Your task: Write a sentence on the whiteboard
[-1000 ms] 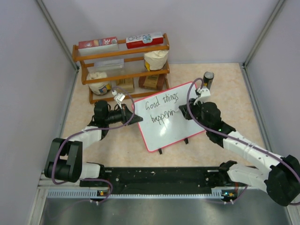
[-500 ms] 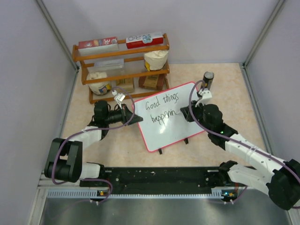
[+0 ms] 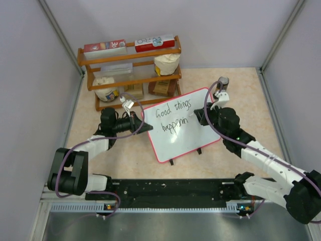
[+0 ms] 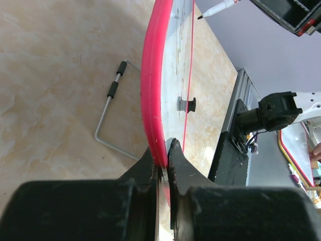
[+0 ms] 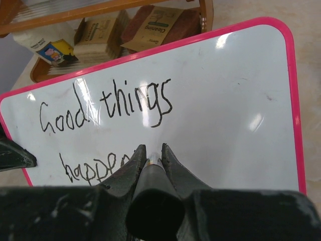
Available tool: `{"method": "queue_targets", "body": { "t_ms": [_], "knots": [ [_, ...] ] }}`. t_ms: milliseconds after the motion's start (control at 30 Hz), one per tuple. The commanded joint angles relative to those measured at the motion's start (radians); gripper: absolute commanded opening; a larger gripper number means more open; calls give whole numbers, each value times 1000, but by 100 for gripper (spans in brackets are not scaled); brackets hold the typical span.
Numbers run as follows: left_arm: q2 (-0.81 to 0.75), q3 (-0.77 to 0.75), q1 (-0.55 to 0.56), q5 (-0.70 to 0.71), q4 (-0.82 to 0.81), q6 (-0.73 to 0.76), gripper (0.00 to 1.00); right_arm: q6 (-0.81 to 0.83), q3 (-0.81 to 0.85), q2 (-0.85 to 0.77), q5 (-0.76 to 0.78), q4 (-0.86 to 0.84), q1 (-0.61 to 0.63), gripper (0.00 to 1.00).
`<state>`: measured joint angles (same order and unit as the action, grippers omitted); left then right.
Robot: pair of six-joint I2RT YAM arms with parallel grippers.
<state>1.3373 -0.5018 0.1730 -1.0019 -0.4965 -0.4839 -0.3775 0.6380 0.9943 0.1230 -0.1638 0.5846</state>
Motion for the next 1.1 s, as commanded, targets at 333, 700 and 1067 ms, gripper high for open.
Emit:
{"method": "queue_targets", "body": {
  "t_ms": [333,700,1067],
  "knots": [
    [22,49,36,17,98,242,0,-9,20,49,29,-46,-26,0],
    [20,51,36,16,98,243,0,-11,22,73,-28,-60,-29,0],
    [23,49,36,17,98,242,0,-12,-27,47,-65,-22,-29,0]
  ]
}}
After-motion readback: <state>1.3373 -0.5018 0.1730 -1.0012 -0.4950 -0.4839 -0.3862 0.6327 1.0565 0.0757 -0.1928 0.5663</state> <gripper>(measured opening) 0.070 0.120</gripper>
